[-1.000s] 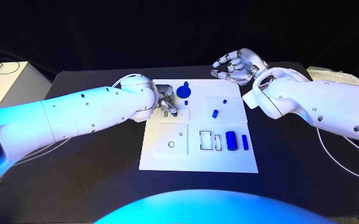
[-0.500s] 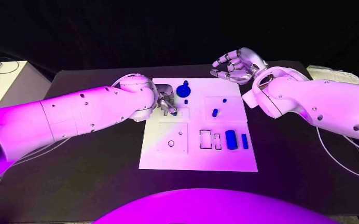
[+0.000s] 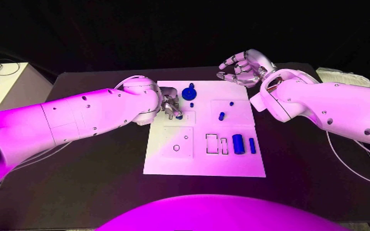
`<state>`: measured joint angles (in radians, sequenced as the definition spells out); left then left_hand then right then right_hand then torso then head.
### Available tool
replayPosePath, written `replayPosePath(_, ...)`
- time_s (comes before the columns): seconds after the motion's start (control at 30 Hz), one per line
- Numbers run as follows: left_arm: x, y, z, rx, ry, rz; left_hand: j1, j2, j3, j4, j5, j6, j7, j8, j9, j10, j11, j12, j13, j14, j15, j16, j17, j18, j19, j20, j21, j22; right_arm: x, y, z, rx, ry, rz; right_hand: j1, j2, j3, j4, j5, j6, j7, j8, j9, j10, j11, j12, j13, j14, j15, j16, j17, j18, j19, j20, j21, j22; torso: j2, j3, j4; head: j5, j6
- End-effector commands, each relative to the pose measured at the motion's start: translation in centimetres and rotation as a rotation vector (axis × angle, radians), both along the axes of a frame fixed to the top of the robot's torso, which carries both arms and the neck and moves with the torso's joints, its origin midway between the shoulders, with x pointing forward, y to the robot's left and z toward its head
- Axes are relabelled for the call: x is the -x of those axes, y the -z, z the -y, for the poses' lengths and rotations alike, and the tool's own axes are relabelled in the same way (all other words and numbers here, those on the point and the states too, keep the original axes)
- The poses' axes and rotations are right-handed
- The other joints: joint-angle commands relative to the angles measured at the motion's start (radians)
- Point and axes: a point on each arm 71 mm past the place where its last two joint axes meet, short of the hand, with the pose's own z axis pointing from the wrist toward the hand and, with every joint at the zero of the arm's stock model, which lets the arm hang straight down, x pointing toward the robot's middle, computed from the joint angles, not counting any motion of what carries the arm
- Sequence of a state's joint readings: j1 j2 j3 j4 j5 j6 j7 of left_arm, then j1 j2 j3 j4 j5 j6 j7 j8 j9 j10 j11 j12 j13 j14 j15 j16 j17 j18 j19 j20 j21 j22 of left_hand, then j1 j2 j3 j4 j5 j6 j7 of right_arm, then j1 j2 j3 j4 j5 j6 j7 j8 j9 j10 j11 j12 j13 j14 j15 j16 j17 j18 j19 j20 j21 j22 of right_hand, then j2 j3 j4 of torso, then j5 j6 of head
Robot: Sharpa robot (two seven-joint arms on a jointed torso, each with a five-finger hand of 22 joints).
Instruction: Assemble the parts on the task board
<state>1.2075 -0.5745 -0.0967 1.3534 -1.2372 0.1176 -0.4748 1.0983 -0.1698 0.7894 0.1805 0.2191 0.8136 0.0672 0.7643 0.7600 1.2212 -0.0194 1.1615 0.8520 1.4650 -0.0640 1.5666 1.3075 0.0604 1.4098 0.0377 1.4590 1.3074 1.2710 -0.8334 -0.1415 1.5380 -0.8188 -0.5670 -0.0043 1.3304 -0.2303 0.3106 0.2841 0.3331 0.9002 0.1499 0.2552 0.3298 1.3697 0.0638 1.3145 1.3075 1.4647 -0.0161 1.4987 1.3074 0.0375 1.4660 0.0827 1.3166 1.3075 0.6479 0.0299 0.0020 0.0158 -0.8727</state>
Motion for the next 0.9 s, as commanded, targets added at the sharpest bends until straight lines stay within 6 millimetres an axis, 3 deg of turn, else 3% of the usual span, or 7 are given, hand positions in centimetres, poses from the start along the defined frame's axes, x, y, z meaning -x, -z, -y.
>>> replayPosePath(0.03, 0.22, 0.20, 0.12, -0.006, 0.012, -0.027, 0.010, -0.002, 0.163, -0.157, 0.003, 0.020, -0.012, 0.003, 0.206, 0.004, 0.002, -0.001, -0.001, 0.105, -0.009, 0.003, 0.261, -0.005, 0.006, 0.001, 0.003, 0.028, 0.06, 0.04, -0.16, 0.008, -0.020, 0.001, -0.009, 0.005, 0.002, 0.002, 0.007, -0.007, 0.001, 0.000, 0.001, -0.007, 0.003, -0.002, 0.056, 0.068, 0.006, -0.003, 0.119, 0.015, 0.021, 0.007, -0.003, 0.134, 0.000, 0.0000, 0.0007, -0.001, 0.000)
replayPosePath(0.77, 0.12, 0.40, 0.33, 0.019, -0.018, -0.067, -0.018, -0.008, 0.154, -0.136, 0.000, 0.038, -0.018, -0.005, 0.210, 0.020, -0.002, -0.003, -0.008, 0.106, -0.011, 0.004, 0.263, -0.005, 0.006, 0.000, 0.002, 0.027, 0.05, 0.07, -0.17, 0.008, -0.019, 0.002, -0.009, 0.005, 0.002, 0.002, 0.007, -0.007, 0.001, 0.000, 0.001, -0.007, 0.003, -0.002, 0.056, 0.068, 0.006, -0.003, 0.119, 0.015, 0.021, 0.007, -0.003, 0.134, 0.000, 0.0016, -0.0008, -0.001, 0.000)
replayPosePath(0.8, 0.11, 0.40, 0.36, 0.019, -0.019, -0.068, -0.020, -0.008, 0.152, -0.135, -0.001, 0.041, -0.019, -0.004, 0.211, 0.037, -0.003, 0.017, 0.027, 0.106, -0.012, 0.004, 0.263, -0.006, 0.008, 0.000, 0.004, 0.030, 0.05, 0.07, -0.18, 0.008, -0.019, 0.002, -0.009, 0.005, 0.002, 0.002, 0.007, -0.007, 0.001, 0.000, 0.001, -0.007, 0.003, -0.002, 0.056, 0.068, 0.006, -0.003, 0.119, 0.015, 0.021, 0.007, -0.003, 0.134, 0.001, 0.0012, -0.0008, -0.001, 0.000)
replayPosePath(0.9, 0.07, 0.41, 0.45, 0.021, -0.021, -0.068, -0.022, -0.009, 0.148, -0.134, -0.002, 0.046, -0.021, -0.004, 0.212, 0.040, -0.004, 0.021, 0.032, 0.106, -0.013, 0.004, 0.263, -0.006, 0.008, -0.001, 0.003, 0.029, 0.05, 0.07, -0.18, 0.008, -0.019, 0.002, -0.009, 0.005, 0.002, 0.002, 0.007, -0.007, 0.001, 0.000, 0.001, -0.007, 0.003, -0.002, 0.056, 0.068, 0.006, -0.003, 0.119, 0.015, 0.021, 0.007, -0.003, 0.134, 0.001, 0.0013, -0.0007, -0.002, 0.000)
